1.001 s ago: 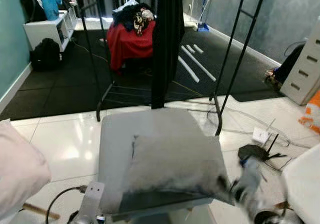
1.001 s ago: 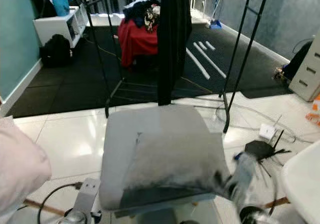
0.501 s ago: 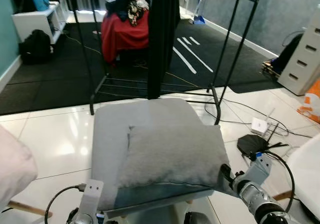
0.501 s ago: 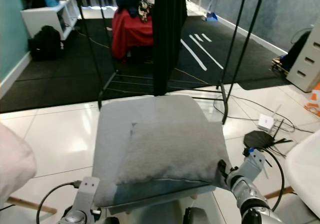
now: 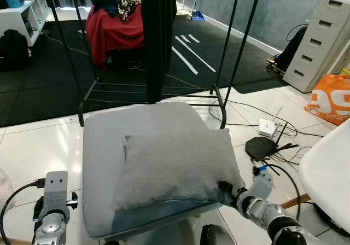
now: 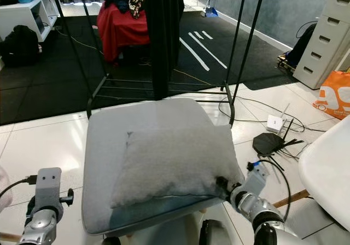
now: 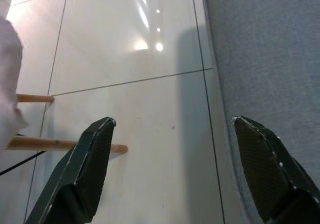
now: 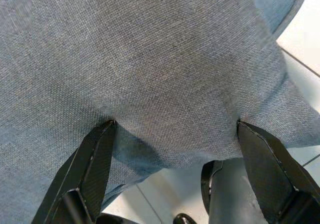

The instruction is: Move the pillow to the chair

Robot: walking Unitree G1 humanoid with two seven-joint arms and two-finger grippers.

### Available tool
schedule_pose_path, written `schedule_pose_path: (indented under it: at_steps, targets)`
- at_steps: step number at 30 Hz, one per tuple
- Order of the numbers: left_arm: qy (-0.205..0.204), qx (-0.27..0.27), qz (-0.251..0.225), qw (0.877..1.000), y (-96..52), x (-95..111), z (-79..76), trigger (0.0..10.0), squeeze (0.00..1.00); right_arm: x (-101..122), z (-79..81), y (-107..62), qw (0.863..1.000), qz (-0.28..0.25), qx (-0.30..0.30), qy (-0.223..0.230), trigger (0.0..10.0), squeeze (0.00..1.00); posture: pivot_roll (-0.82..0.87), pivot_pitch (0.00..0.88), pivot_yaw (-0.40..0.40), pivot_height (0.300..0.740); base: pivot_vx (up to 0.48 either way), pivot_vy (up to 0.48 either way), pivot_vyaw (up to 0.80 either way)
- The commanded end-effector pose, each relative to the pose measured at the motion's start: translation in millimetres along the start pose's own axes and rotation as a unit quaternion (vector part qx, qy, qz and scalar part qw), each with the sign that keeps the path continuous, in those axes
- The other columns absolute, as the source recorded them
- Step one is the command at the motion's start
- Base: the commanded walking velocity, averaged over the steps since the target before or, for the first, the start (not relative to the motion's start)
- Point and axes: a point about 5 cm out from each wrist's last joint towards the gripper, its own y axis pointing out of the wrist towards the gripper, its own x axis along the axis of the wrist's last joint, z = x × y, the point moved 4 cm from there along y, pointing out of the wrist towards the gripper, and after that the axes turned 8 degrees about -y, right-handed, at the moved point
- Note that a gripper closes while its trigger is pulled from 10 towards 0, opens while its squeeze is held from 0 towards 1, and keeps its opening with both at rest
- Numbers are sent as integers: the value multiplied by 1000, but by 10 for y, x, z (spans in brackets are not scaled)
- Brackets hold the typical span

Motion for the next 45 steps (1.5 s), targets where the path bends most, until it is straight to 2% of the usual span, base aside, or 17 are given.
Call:
schedule_pose_path:
  at_steps: [1, 4, 10, 12, 14, 17, 19, 20, 22, 23, 25, 26, 27, 28, 31, 39, 45]
  targets:
    - [-4, 0, 5, 1000, -13, -44, 9, 10000, 0, -95, 42, 14, 1000, 19, 10, 8, 10000, 0, -109, 84, -51, 483, 0, 0, 0]
    - [-3, -2, 0, 1000, -14, -34, 21, 10000, 0, -84, 200, 33, 998, 25, 47, 13, 10000, 0, -109, 90, -49, 473, 0, 0, 0]
    - [-3, -6, 0, 1000, -28, -57, 8, 10000, 0, -71, 271, 37, 997, 32, 60, 24, 10000, 0, -101, 100, -53, 463, 0, 0, 0]
    - [-2, -8, 0, 1000, -39, -75, 4, 10000, 0, -131, 312, 32, 996, 58, 70, 19, 10000, 0, -102, 104, -52, 458, 0, 0, 0]
    - [0, -10, 1, 1000, -57, -110, 9, 10000, 0, -299, 349, -5, 988, 127, 84, -10, 10000, 0, -105, 107, -51, 448, 0, 0, 0]
    - [1, -10, 2, 1000, -63, -124, 14, 10000, 0, -334, 354, -22, 985, 145, 90, -19, 10000, 0, -106, 110, -52, 443, 0, 0, 0]
    - [1, -10, 6, 1000, -79, -163, 20, 10000, 0, -309, 229, -60, 980, 165, 70, -85, 10000, 0, -109, 112, -57, 433, 0, 0, 0]
    - [1, -10, 6, 1000, -79, -163, 20, 10000, 0, -309, 229, -60, 980, 165, 70, -85, 10000, 0, -109, 112, -57, 433, 0, 0, 0]
    - [1, -11, 10, 1000, -93, -199, 22, 10000, 0, -113, -1, -96, 976, 145, 18, -159, 10000, 0, -114, 113, -56, 423, 0, 0, 0]
    - [1, -11, 10, 1000, -93, -199, 22, 10000, 0, -113, -1, -96, 976, 145, 18, -159, 10000, 0, -114, 113, -56, 423, 0, 0, 0]
    - [2, -12, 14, 1000, -104, -227, 18, 10000, 0, 109, -155, -134, 969, 114, -20, -216, 10000, 0, -117, 112, -58, 413, 0, 0, 0]
    - [2, -12, 14, 1000, -104, -227, 18, 10000, 0, 109, -155, -134, 969, 114, -20, -216, 10000, 0, -117, 112, -58, 413, 0, 0, 0]
    - [4, -13, 17, 1000, -116, -256, 9, 10000, 0, 363, -217, -187, 972, 74, -36, -218, 10000, 0, -123, 107, -60, 403, 0, 0, 0]
    - [4, -13, 19, 1000, -122, -270, 3, 10000, 0, 465, -256, -214, 974, 57, -48, -215, 10000, 0, -126, 104, -61, 398, 0, 0, 0]
    - [5, -16, 21, 1000, -134, -293, -16, 10000, 0, 582, -292, -248, 977, 32, -57, -202, 10000, 0, -129, 101, -64, 383, 0, 0, 0]
    - [5, -18, 20, 1000, -145, -306, -43, 10000, 0, 521, -228, -196, 984, 7, -35, -172, 10000, 0, -124, 96, -64, 358, 0, 0, 0]
    - [8, -20, 17, 1000, -138, -286, -33, 10000, 0, 713, -220, -241, 983, -57, -12, -176, 10000, 0, -115, 95, -58, 328, 0, 0, 0]
